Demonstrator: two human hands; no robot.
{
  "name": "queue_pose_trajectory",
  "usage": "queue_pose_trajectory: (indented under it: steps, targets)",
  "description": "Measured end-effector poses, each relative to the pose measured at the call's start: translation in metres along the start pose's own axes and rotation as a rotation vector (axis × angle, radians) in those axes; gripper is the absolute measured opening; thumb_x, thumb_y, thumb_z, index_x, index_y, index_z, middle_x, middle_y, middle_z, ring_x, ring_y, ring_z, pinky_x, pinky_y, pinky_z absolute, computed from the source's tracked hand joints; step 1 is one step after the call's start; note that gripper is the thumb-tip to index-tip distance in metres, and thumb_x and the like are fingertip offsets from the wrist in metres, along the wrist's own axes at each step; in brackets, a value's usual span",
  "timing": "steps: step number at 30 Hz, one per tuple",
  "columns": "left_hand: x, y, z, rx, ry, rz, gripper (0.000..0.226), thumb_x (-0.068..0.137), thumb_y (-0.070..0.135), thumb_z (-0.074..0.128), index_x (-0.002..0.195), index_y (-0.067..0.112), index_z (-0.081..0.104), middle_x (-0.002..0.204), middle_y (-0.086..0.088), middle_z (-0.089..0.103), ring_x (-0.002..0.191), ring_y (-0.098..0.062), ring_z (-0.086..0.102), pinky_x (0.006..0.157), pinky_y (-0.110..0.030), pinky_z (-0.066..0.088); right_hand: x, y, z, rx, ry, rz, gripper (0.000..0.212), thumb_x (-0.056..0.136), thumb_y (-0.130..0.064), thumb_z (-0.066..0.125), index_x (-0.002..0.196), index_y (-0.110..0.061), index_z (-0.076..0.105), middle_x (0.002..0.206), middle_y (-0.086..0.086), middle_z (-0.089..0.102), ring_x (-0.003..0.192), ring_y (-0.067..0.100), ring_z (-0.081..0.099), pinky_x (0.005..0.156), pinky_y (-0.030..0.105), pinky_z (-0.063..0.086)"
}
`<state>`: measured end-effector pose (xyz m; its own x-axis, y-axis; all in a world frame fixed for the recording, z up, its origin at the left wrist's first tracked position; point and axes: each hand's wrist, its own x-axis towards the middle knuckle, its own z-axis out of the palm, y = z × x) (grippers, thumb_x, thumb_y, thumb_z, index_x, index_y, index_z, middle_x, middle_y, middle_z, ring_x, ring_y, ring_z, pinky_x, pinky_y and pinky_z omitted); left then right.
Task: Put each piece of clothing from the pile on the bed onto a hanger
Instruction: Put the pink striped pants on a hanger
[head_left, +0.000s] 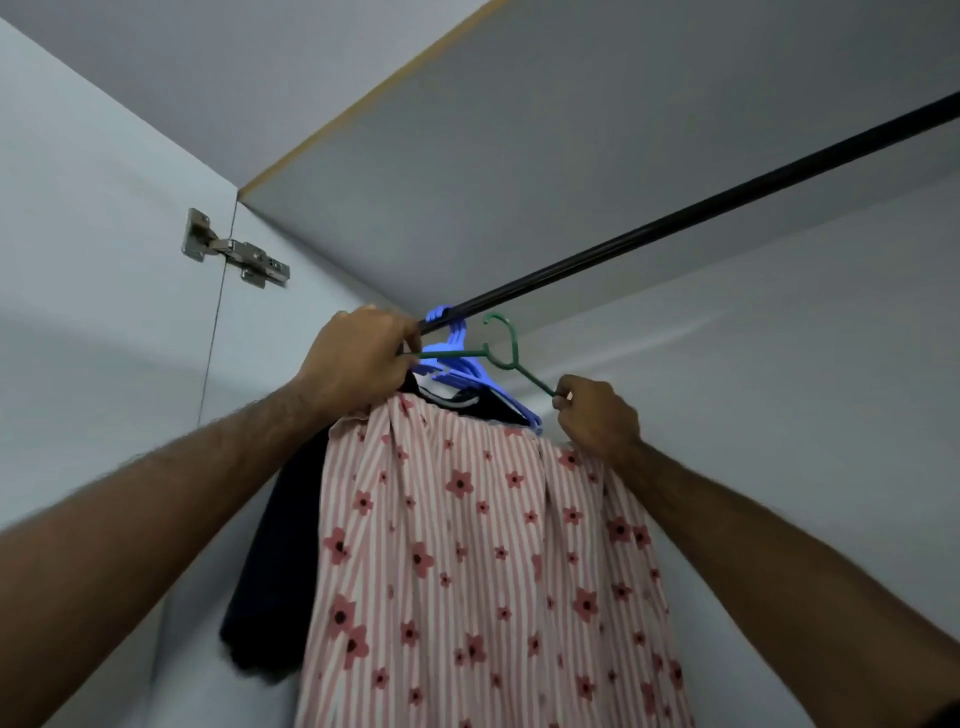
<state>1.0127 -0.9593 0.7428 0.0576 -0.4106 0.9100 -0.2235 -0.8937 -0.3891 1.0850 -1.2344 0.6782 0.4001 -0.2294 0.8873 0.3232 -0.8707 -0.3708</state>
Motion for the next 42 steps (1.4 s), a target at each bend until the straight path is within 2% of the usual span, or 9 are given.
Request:
queue_pose_trajectory:
  steps: [2, 7, 15, 19, 26, 30, 36, 39, 42]
  targets:
    - [0.008, -0.013, 0.013, 0.126, 0.014, 0.032, 0.010, 0.085, 0.037, 0.069, 0.090, 0.028, 0.069, 0.091, 0.006, 0.067, 0.098, -0.025, 0.063, 0.080, -0.037, 0.041, 0.015, -0.003, 0.017, 0.018, 0.008, -0.003, 0.013, 0.093, -0.021, 0.055, 0.102, -0.024, 0.065, 0.111, 0.005, 0.069, 0.103, 0.031, 0.066, 0.084, 0.035, 0.047]
    - [0.031, -0.010, 0.032, 0.351, 0.014, 0.052, 0.005, 0.082, 0.029, 0.063, 0.084, 0.026, 0.067, 0.087, 0.001, 0.063, 0.088, -0.028, 0.065, 0.076, -0.038, 0.042, 0.047, -0.001, 0.046, 0.034, 0.025, -0.006, 0.018, 0.096, -0.018, 0.051, 0.106, -0.024, 0.065, 0.111, 0.004, 0.068, 0.101, 0.030, 0.065, 0.083, 0.034, 0.045]
    - [0.051, -0.010, 0.041, 0.441, -0.031, 0.053, 0.009, 0.081, 0.031, 0.065, 0.084, 0.022, 0.066, 0.086, 0.001, 0.067, 0.082, -0.028, 0.067, 0.076, -0.036, 0.045, 0.084, 0.003, 0.073, 0.058, 0.007, -0.050, 0.019, 0.094, -0.019, 0.053, 0.107, -0.023, 0.067, 0.112, 0.006, 0.068, 0.103, 0.031, 0.065, 0.081, 0.034, 0.044]
    - [0.064, -0.009, 0.041, 0.516, -0.020, 0.091, 0.009, 0.077, 0.027, 0.065, 0.078, 0.018, 0.065, 0.080, -0.003, 0.066, 0.075, -0.033, 0.066, 0.066, -0.038, 0.046, 0.103, 0.001, 0.076, 0.046, 0.037, -0.100, 0.023, 0.091, -0.017, 0.054, 0.109, -0.022, 0.067, 0.114, 0.006, 0.069, 0.105, 0.032, 0.066, 0.083, 0.034, 0.047]
    - [0.076, -0.004, 0.031, 0.558, -0.114, 0.066, 0.014, 0.082, 0.022, 0.059, 0.090, 0.011, 0.065, 0.093, -0.012, 0.064, 0.081, -0.040, 0.063, 0.060, -0.036, 0.041, 0.135, -0.013, 0.080, 0.091, 0.071, -0.160, 0.025, 0.092, -0.010, 0.055, 0.110, -0.021, 0.069, 0.113, 0.013, 0.068, 0.103, 0.036, 0.066, 0.082, 0.035, 0.047]
    - [0.053, 0.001, 0.026, 0.609, -0.229, 0.046, 0.013, 0.081, 0.025, 0.059, 0.089, 0.016, 0.064, 0.092, -0.007, 0.065, 0.082, -0.036, 0.064, 0.063, -0.034, 0.044, 0.133, -0.017, 0.091, 0.101, 0.017, -0.215, 0.020, 0.092, -0.015, 0.058, 0.106, -0.023, 0.068, 0.114, 0.011, 0.067, 0.102, 0.035, 0.066, 0.077, 0.032, 0.040]
    - [0.032, 0.010, 0.022, 0.587, -0.264, -0.005, 0.017, 0.093, 0.025, 0.051, 0.103, 0.015, 0.060, 0.102, -0.006, 0.059, 0.087, -0.033, 0.063, 0.074, -0.040, 0.046, 0.118, -0.011, 0.100, 0.214, -0.003, -0.198, 0.025, 0.090, -0.016, 0.057, 0.113, -0.019, 0.066, 0.122, 0.010, 0.063, 0.113, 0.033, 0.061, 0.087, 0.037, 0.049]
    - [0.011, 0.015, 0.022, 0.609, -0.206, 0.015, 0.038, 0.094, 0.039, 0.041, 0.118, 0.016, 0.058, 0.113, -0.007, 0.059, 0.100, -0.033, 0.061, 0.085, -0.046, 0.046, 0.099, -0.005, 0.102, 0.328, 0.057, -0.256, 0.043, 0.096, -0.028, 0.057, 0.137, -0.015, 0.052, 0.139, 0.012, 0.050, 0.129, 0.034, 0.047, 0.100, 0.046, 0.046]
    - [-0.034, 0.022, 0.023, 0.636, -0.165, 0.072, 0.062, 0.094, 0.049, 0.033, 0.144, 0.014, 0.045, 0.144, -0.011, 0.050, 0.127, -0.035, 0.050, 0.103, -0.055, 0.039, 0.050, 0.000, 0.107, 0.346, 0.194, -0.465, 0.060, 0.094, -0.040, 0.057, 0.146, -0.012, 0.045, 0.148, 0.012, 0.046, 0.134, 0.034, 0.044, 0.106, 0.048, 0.043]
